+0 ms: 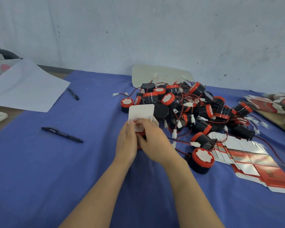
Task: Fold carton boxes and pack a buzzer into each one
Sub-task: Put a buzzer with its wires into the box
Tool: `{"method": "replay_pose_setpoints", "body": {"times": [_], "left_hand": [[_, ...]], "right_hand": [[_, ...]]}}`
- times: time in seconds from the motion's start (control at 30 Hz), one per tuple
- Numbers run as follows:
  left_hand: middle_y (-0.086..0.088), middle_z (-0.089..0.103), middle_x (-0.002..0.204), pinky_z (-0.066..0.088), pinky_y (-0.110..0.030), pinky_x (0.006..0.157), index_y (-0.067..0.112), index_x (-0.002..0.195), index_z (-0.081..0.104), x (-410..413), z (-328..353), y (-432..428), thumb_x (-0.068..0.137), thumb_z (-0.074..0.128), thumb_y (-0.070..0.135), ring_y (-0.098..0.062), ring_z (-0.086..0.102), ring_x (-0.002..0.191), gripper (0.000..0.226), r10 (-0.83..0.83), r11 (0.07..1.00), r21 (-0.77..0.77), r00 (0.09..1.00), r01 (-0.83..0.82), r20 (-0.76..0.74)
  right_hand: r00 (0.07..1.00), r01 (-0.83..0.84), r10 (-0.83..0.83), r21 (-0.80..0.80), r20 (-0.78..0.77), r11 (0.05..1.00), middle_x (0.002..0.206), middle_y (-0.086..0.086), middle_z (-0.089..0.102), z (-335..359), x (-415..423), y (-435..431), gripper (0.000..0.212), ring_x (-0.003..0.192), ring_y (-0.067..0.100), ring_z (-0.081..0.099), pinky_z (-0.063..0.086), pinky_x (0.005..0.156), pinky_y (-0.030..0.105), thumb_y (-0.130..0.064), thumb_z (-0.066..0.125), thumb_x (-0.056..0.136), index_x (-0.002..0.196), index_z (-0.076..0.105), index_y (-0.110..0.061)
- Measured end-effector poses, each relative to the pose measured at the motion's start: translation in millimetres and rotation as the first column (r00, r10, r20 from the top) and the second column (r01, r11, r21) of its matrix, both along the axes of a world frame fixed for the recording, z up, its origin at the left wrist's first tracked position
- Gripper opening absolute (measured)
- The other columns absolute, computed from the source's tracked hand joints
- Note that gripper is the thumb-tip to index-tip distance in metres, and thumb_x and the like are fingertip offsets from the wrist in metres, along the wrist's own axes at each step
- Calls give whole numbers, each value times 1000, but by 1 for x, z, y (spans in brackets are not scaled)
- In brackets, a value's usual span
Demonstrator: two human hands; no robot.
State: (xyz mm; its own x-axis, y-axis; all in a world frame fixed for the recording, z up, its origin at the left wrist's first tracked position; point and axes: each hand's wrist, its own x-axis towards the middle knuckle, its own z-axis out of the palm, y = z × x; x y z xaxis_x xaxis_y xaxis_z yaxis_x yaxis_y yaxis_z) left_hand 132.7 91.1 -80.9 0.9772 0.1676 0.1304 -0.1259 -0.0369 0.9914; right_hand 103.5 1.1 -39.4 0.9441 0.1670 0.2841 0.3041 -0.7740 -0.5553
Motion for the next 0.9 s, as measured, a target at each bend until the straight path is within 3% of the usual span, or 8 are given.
{"method": "replay_pose_setpoints", "body": {"times": [0.13, 0.3, 0.4, 0.5, 0.6, 0.67, 0.77, 0.9], "left_hand": [[4, 60, 104, 42, -1, 60, 21, 112, 56, 0, 1, 0, 105, 31, 31, 0, 55, 81, 28, -2, 995, 98, 1000, 1, 5], [12, 58, 85, 41, -4, 55, 27, 93, 54, -2, 5, 1, 103, 35, 34, -1, 55, 76, 22, -17, 997, 71, 1000, 19, -23], [6, 64, 95, 44, -12, 61, 20, 109, 59, -3, 6, 2, 98, 46, 36, -5, 60, 83, 23, -62, 997, 43, 997, 64, -34], [0, 65, 102, 44, -16, 61, 17, 115, 57, -3, 7, 3, 98, 46, 31, -8, 61, 84, 24, -67, 997, 43, 997, 69, -43], [3, 63, 101, 44, -14, 62, 18, 112, 54, -4, 5, 4, 98, 45, 18, -8, 58, 83, 16, -31, 990, 137, 999, 34, -29], [7, 60, 96, 42, -11, 60, 23, 104, 50, -5, 4, 3, 97, 44, 12, -5, 56, 80, 15, -14, 977, 214, 1000, 14, 0], [12, 55, 91, 39, -7, 55, 27, 101, 46, -5, 4, 3, 97, 43, 12, -2, 53, 77, 15, 1, 962, 275, 1000, -5, 15], [13, 52, 93, 36, -11, 57, 28, 103, 43, -4, 3, 2, 98, 42, 15, -4, 51, 78, 15, 5, 950, 311, 1000, -12, 21]], "right_hand": [[997, 72, -65, -175, 44, 982, 143, 8, 30, -4, -1, 7, 30, 131, 23, 29, 36, 104, 29, -14, 48, 96, 125, 54, -7], [993, 121, -113, -271, 44, 955, 120, 5, 53, -1, -4, 11, 25, 104, 23, 52, 34, 72, 24, -13, 43, 96, 116, 58, -12], [996, 91, -85, -287, 34, 954, 112, 8, 60, 4, -5, 10, 25, 101, 22, 54, 34, 73, 25, -7, 42, 93, 113, 57, -8], [997, 73, -66, -291, 34, 954, 110, 7, 61, 5, -7, 9, 24, 104, 22, 52, 38, 88, 27, -4, 42, 91, 107, 59, -9], [996, 46, -63, -247, -60, 968, 118, 3, 56, 7, -7, 7, 31, 108, 22, 51, 45, 88, 30, -2, 41, 91, 110, 63, -10], [990, 142, -142, -155, 9, 978, 119, 0, 55, 18, -11, 0, 31, 108, 21, 54, 45, 86, 30, -6, 42, 92, 109, 67, -12], [902, 383, -382, 39, 202, 923, 103, 0, 64, 39, -19, -23, 27, 95, 21, 57, 46, 78, 31, -8, 46, 89, 98, 71, -15], [892, 424, -442, -163, -98, 891, 63, 12, 59, 49, -28, -54, 28, 58, 24, 46, 40, 57, 29, -18, 55, 92, 73, 66, -1]]}}
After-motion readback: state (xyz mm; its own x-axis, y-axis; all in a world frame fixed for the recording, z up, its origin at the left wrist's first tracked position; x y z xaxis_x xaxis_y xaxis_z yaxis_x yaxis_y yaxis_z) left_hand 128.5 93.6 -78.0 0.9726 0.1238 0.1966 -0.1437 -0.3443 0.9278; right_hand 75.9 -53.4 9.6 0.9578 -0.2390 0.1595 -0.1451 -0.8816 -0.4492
